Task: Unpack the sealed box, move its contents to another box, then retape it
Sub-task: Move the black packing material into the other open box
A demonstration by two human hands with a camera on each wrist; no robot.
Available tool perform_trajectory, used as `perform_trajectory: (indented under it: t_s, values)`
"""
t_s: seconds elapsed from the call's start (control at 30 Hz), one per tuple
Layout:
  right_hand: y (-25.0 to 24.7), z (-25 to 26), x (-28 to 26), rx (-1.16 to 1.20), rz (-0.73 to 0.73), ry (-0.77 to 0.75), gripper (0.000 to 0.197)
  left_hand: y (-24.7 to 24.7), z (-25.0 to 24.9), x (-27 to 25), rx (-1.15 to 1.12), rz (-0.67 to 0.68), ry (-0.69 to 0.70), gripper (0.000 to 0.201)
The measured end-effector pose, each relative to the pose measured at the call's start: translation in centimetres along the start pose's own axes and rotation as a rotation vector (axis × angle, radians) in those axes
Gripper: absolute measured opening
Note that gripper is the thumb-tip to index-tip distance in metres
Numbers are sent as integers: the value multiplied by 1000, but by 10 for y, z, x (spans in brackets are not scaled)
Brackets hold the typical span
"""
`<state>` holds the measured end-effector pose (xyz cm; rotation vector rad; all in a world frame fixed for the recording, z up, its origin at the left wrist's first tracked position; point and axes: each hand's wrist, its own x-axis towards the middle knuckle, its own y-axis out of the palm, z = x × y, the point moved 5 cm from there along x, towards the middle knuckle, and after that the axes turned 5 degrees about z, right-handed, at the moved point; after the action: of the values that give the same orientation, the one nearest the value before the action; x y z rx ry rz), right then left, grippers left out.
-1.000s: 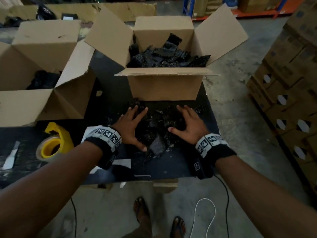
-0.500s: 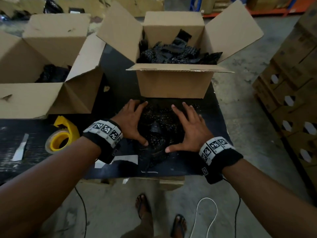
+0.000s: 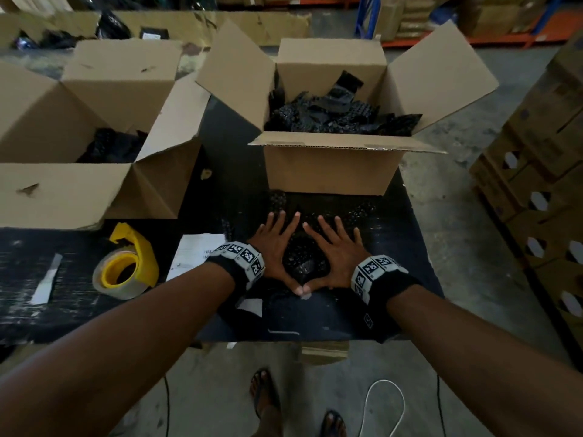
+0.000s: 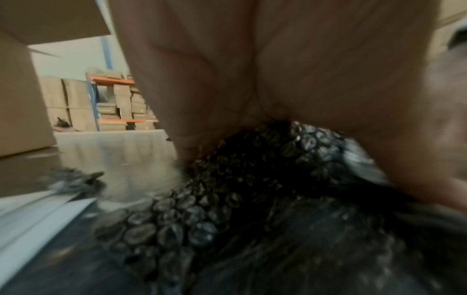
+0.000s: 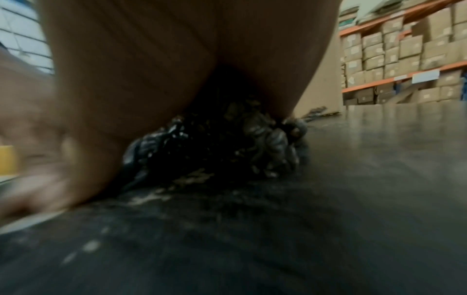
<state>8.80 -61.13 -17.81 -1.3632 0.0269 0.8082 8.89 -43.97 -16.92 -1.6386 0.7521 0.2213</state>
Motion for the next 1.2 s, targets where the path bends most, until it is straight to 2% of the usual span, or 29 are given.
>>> perform_trajectory:
  t_s: [0.07, 0.17, 0.23, 0.33, 0.5, 0.63, 0.7, 0.73, 0.8, 0.9, 1.0, 1.07, 1.2]
  values:
    - [2, 3, -4, -16, -19, -28, 108, -1, -4, -6, -54, -8, 34, 146]
    - [1, 7, -10, -13, -73, -38, 71, 4, -18, -17, -59, -63, 95, 102]
    - [1, 9, -8, -32, -54, -21, 63, 9, -30, -22, 12, -83, 101, 85]
    - [-3, 14, -6, -2, -32, 15, 60, 7, -41, -25, 75, -105, 25, 75]
    - [-11, 21, -17, 77, -135, 54, 56, -8, -52, -37, 20, -266, -20, 48]
    - [-15, 27, -33, 176, -286, 27, 57, -11, -47, -48, -174, -494, 17, 50]
    - [-17, 30, -39, 217, -359, 15, 58, -7, -40, -48, -248, -536, 1, 52]
    - [-18, 31, -40, 230, -389, 10, 61, -5, -38, -48, -282, -534, -18, 59]
    - [-20, 30, -38, 245, -419, 13, 71, -1, -31, -46, -367, -499, -57, 86]
    - [-25, 24, -27, 209, -374, 33, 89, -2, -17, -48, -469, -462, -150, 115]
    - [-28, 18, -14, 127, -239, 47, 108, -8, 1, -58, -358, -339, -213, 128]
    - [-28, 12, -11, 96, -161, 59, 115, -12, 5, -70, -317, -267, -187, 133]
    - [-36, 2, -17, 105, -160, 27, 119, -11, -13, -81, -276, -323, -37, 133]
